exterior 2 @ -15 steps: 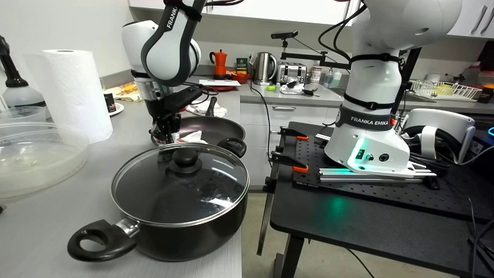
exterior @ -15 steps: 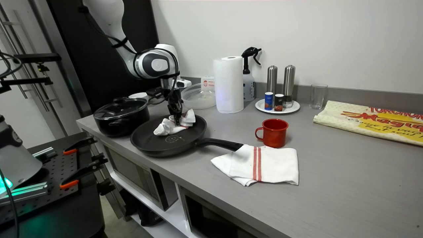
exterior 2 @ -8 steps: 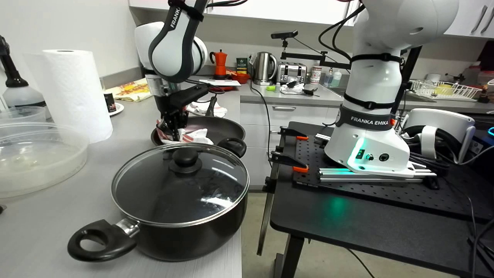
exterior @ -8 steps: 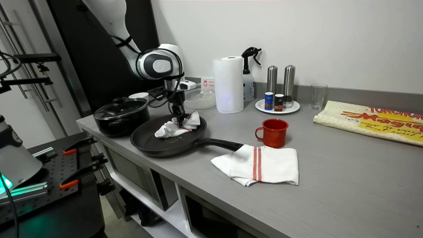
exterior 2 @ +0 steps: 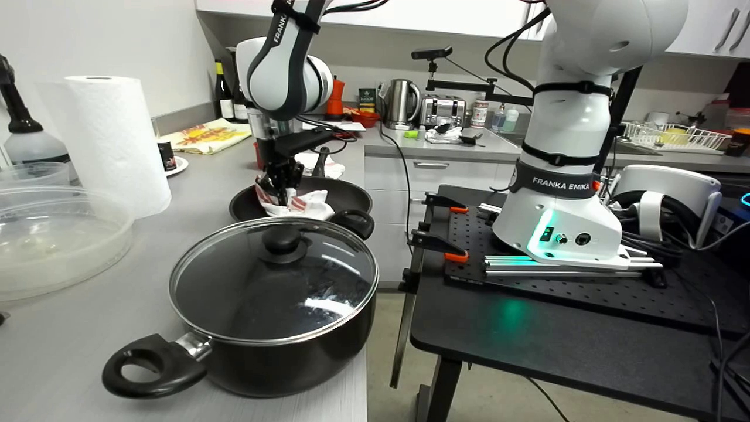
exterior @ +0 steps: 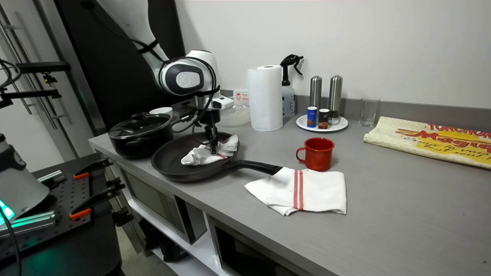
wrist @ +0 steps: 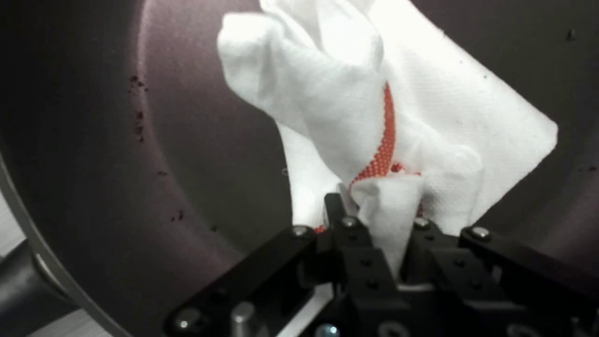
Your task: Use the white and red towel on the left to wipe the black pan
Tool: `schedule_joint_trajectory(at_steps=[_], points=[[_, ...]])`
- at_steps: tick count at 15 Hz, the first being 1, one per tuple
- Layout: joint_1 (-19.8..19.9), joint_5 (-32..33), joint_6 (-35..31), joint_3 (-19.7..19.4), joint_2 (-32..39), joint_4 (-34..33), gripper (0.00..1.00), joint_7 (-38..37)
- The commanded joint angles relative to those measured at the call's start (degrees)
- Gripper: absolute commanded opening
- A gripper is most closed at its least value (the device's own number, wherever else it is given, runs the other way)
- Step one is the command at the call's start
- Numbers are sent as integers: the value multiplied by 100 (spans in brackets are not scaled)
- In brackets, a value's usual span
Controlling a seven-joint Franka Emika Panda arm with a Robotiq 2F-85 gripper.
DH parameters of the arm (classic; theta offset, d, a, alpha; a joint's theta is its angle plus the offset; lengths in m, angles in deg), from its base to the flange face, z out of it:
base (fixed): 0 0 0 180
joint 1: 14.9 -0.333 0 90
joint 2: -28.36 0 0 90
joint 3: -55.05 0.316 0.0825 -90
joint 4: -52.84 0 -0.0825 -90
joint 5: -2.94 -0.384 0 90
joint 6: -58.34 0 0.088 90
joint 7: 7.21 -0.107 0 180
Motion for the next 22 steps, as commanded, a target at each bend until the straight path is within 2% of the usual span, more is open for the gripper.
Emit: schedule_joint_trajectory(at_steps=[1,7,9,11,22], points=[[-352,119,62,3,203,-61,4,33],[-1063,642,273,98,273,-94,4,2],[-1219,760,293,60,260,-86,4,-42],[-1205,758,287,31,246,-76,4,-40],[48,-152,-86,-10,-75,356,4,248]])
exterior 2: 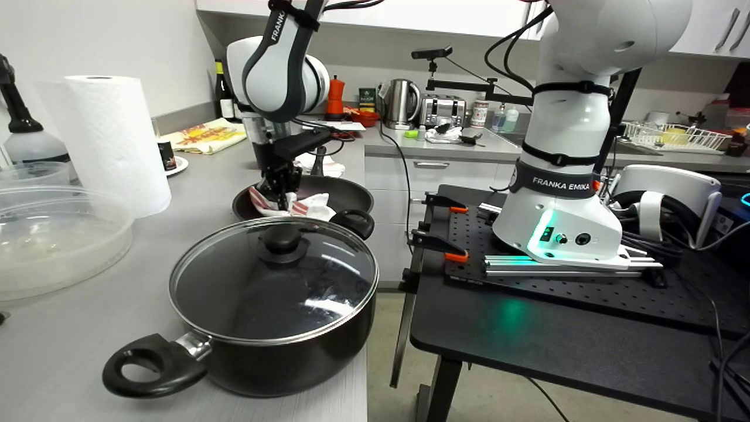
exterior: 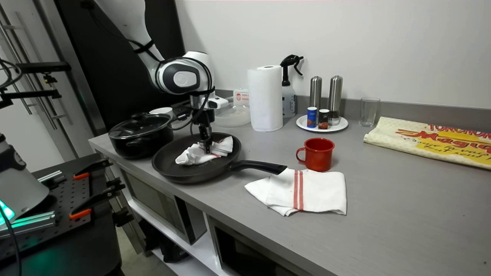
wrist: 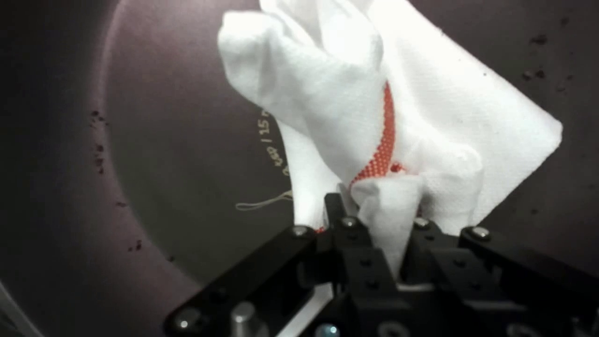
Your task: Use the white and red towel on the left to wipe the black pan
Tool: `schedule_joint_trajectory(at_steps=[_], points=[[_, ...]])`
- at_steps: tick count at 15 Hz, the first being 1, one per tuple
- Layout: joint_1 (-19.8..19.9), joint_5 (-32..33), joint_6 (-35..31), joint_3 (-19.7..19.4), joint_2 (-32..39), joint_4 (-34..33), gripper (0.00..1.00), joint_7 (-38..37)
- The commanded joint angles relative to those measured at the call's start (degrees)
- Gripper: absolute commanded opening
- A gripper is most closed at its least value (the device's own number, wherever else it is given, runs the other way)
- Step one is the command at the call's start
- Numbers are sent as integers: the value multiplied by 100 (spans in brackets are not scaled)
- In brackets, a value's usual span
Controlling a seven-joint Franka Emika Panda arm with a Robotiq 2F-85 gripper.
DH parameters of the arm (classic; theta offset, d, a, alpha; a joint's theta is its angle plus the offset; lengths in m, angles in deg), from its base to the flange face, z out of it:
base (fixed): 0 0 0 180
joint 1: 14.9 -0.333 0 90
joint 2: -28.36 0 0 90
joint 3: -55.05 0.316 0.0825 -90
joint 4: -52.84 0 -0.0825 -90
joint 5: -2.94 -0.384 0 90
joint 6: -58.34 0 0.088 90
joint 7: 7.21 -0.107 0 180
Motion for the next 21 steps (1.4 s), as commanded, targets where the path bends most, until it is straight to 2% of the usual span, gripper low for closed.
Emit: schedule_joint_trajectory(at_steps=[1,4,15,18,21], points=[[265,-236,-333,-93,-36,303,4,87],[254,-225,-425,-154,-41,346,4,20],[-922,635,-151,-152,172,119,4,-205],[-957,646,-167,-154,142,149,4,-168],[-799,545,-220,-145,104,205,4,-92]])
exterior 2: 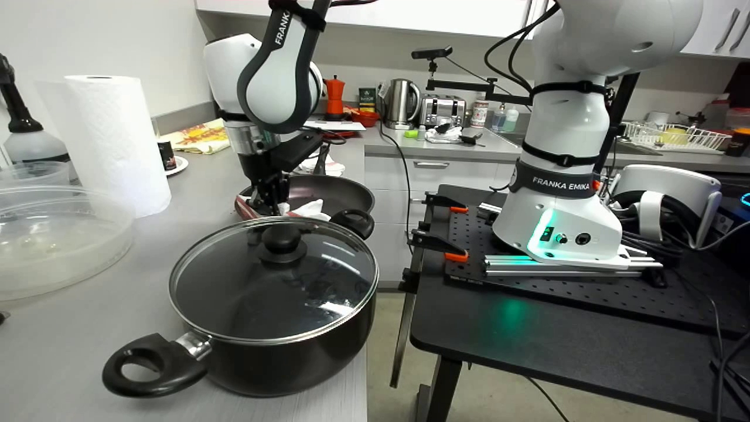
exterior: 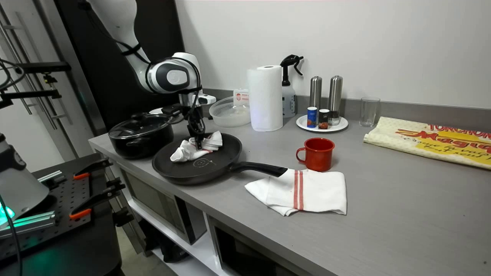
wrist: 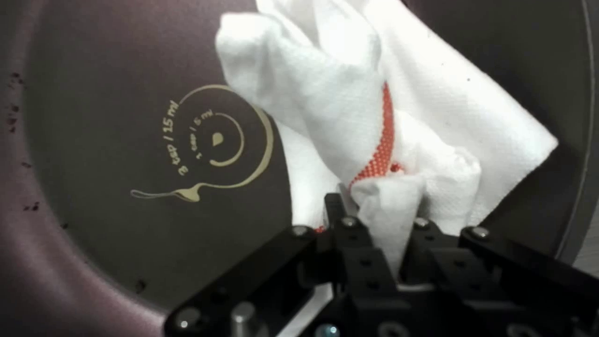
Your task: Use the white and red towel on the left to wipe the black pan
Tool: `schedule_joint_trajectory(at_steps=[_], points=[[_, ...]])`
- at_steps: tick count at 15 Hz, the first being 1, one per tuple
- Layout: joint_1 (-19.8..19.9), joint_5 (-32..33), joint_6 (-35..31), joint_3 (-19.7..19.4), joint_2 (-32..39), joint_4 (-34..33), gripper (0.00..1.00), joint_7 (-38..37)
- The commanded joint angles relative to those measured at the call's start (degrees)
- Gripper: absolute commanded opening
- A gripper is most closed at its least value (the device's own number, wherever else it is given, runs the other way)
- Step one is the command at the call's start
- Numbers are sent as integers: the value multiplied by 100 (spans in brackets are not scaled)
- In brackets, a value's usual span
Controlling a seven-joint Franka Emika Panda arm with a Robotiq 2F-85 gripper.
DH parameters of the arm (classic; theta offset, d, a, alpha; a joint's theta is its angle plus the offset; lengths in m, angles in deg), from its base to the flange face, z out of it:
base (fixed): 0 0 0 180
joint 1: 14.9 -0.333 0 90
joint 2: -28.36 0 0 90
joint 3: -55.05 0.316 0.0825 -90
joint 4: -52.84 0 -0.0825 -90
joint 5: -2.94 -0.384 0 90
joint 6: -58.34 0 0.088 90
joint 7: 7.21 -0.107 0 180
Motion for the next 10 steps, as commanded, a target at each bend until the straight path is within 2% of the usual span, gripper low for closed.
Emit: schedule_joint_trajectory(at_steps=[1,10], points=[[153,-48,-113,-4,157,26,4,-7],[815,-455,-468,-48,-88,441,4,73]])
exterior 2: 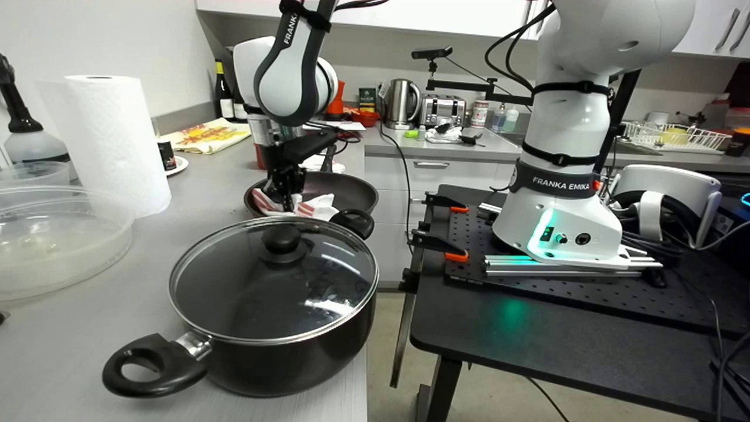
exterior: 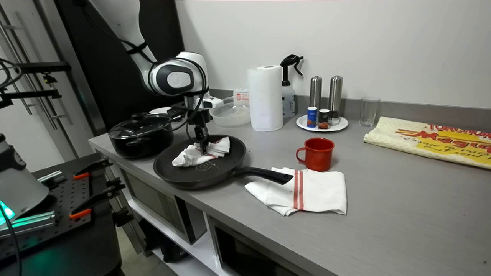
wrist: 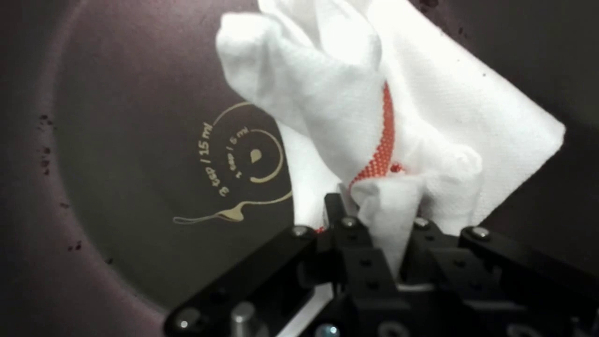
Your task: Use the white and red towel on the left to wipe the black pan
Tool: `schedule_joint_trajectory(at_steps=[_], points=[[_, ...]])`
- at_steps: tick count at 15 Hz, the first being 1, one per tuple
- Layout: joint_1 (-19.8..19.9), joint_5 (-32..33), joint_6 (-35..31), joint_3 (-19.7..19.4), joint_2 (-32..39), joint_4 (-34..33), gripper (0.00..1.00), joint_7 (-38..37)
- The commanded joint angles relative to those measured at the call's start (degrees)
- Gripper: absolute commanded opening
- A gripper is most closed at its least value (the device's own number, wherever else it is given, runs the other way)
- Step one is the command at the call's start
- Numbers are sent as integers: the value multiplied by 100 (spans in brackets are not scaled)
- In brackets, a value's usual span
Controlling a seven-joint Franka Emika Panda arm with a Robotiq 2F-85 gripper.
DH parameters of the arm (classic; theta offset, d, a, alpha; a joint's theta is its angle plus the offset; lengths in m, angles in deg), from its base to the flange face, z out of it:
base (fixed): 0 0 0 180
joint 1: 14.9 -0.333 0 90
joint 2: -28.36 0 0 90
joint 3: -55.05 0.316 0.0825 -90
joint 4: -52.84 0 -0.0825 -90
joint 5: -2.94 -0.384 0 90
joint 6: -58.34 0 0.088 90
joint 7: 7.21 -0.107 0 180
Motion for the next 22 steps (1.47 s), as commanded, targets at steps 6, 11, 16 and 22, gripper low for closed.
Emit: schedule_joint_trajectory(at_steps=[6,11,16,22], points=[[279,-185,-441,-213,-176,525,4,-29],[99,-100,-386,-220,-53,395,4,-78],[-229,4,-223,-80,163,150,4,-84],[-147,-226,-252,608,186,96,4,561]])
